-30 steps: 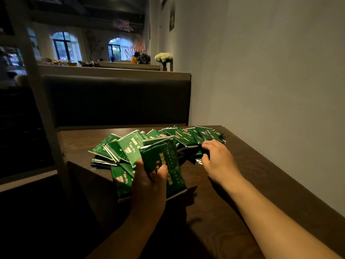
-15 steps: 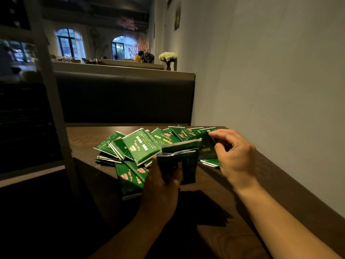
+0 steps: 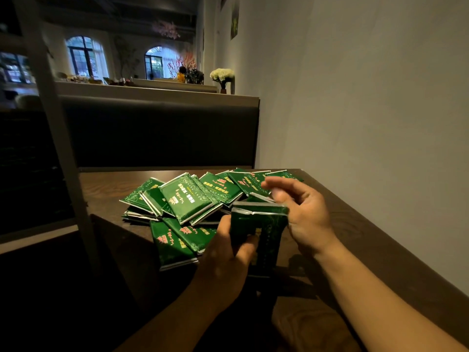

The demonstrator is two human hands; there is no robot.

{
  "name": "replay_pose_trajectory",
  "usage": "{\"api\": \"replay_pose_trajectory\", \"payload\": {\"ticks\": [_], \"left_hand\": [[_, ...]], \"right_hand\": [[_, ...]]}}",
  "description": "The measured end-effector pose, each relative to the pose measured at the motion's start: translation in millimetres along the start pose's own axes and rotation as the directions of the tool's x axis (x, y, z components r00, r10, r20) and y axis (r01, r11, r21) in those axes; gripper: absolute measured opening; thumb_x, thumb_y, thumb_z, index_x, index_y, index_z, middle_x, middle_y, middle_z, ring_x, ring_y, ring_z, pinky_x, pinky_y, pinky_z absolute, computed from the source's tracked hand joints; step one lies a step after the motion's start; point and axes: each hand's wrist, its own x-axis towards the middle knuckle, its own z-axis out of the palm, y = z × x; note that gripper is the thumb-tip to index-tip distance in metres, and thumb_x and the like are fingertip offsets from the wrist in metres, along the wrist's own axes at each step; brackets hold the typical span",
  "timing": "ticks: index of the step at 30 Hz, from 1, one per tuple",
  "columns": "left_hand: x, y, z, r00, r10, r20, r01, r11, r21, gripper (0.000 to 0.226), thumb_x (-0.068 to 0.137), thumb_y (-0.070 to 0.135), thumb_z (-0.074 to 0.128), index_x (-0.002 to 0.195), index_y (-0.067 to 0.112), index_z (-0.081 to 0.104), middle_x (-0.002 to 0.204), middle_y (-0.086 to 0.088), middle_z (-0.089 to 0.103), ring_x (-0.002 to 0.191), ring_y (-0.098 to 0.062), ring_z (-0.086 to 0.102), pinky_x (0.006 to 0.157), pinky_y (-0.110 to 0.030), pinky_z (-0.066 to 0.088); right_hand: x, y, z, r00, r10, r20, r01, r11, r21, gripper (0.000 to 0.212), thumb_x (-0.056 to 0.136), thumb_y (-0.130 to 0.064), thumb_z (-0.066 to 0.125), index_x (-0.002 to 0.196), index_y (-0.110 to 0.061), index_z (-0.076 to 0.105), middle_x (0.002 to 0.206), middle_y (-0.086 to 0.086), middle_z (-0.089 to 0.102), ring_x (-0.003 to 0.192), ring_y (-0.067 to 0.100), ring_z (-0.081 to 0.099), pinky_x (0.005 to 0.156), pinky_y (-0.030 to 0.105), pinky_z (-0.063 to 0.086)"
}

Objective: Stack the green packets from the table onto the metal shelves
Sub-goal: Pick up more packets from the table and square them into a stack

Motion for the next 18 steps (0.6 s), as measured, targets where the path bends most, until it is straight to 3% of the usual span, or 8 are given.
{"api": "replay_pose_trajectory", "payload": {"ticks": [1,3,5,6,9,13,16,18], "left_hand": [[-0.6,1.8,0.0,0.999,0.007,-0.032,-0.007,1.000,-0.007,0.058,0.093,0.036,0.055,0.144,0.030,0.028,0.142,0.009,0.042,0.126,-0.011,0.044,0.106,-0.036,0.038],[-2.2,8.0,-1.3,0.995,0.053,-0.090,-0.059,0.996,-0.063,0.047,0.094,0.029,0.056,0.133,0.035,0.031,0.135,0.011,0.047,0.106,0.007,0.053,0.086,-0.014,0.045],[-0.2,9.7,-3.1,0.985,0.085,-0.148,-0.102,0.989,-0.110,0.046,0.093,0.014,0.057,0.116,0.043,0.029,0.120,0.008,0.055,0.087,0.015,0.058,0.062,-0.003,0.045],[0.7,8.7,-4.2,0.980,0.093,-0.174,-0.117,0.985,-0.129,0.051,0.092,0.007,0.056,0.114,0.043,0.028,0.114,0.010,0.056,0.086,0.018,0.057,0.059,-0.001,0.044],[1.8,4.9,-5.3,0.974,0.114,-0.194,-0.142,0.980,-0.139,0.070,0.088,-0.009,0.054,0.126,0.040,0.023,0.110,0.016,0.048,0.089,0.020,0.055,0.061,-0.003,0.046],[2.1,1.3,-1.5,0.994,-0.005,-0.110,-0.012,0.989,-0.147,0.068,0.088,0.001,0.058,0.139,0.024,0.019,0.120,-0.004,0.052,0.097,-0.007,0.059,0.077,-0.024,0.055],[2.9,-0.2,0.1,0.991,-0.038,-0.132,0.020,0.990,-0.137,0.064,0.090,0.006,0.056,0.143,0.024,0.025,0.123,-0.004,0.054,0.100,-0.011,0.056,0.076,-0.020,0.046],[2.4,0.8,-0.1,0.989,-0.049,-0.143,0.031,0.991,-0.127,0.064,0.091,0.008,0.056,0.145,0.023,0.025,0.125,-0.001,0.053,0.103,-0.009,0.054,0.079,-0.020,0.044]], "right_hand": [[0.2,2.0,1.0,0.999,0.052,-0.013,-0.051,0.994,0.098,0.020,0.093,-0.017,0.054,0.107,-0.018,0.068,0.104,0.002,0.073,0.107,0.023,0.065,0.089,0.041,0.055],[-0.7,4.8,1.0,0.986,0.167,0.015,-0.166,0.962,0.218,0.038,0.089,-0.037,0.047,0.121,-0.021,0.061,0.115,0.004,0.070,0.118,0.031,0.058,0.100,0.053,0.045],[-4.9,5.3,4.2,0.972,0.200,0.121,-0.219,0.961,0.171,0.048,0.086,-0.048,0.045,0.128,-0.025,0.056,0.125,0.004,0.065,0.123,0.029,0.055,0.105,0.053,0.042],[-8.5,5.8,6.6,0.963,0.199,0.181,-0.224,0.966,0.130,0.049,0.087,-0.048,0.046,0.129,-0.025,0.055,0.126,0.003,0.065,0.123,0.026,0.055,0.103,0.048,0.045],[-17.0,6.6,18.7,0.909,0.237,0.342,-0.304,0.940,0.156,0.033,0.090,-0.024,0.051,0.123,-0.022,0.052,0.106,0.000,0.074,0.104,0.015,0.068,0.084,0.027,0.056],[-24.3,16.3,32.6,0.879,0.296,0.374,-0.326,0.945,0.019,0.031,0.096,0.000,0.040,0.124,-0.012,0.047,0.090,-0.003,0.070,0.084,0.001,0.069,0.077,0.019,0.054],[-21.9,12.8,29.1,0.885,0.345,0.312,-0.362,0.932,-0.004,0.037,0.084,-0.020,0.043,0.118,-0.026,0.056,0.115,0.010,0.063,0.104,0.018,0.064,0.093,0.043,0.052],[-13.8,14.6,20.3,0.952,0.242,0.189,-0.195,0.952,-0.238,0.037,0.086,-0.027,0.040,0.117,-0.026,0.060,0.124,0.004,0.055,0.117,0.017,0.054,0.098,0.039,0.048]]}}
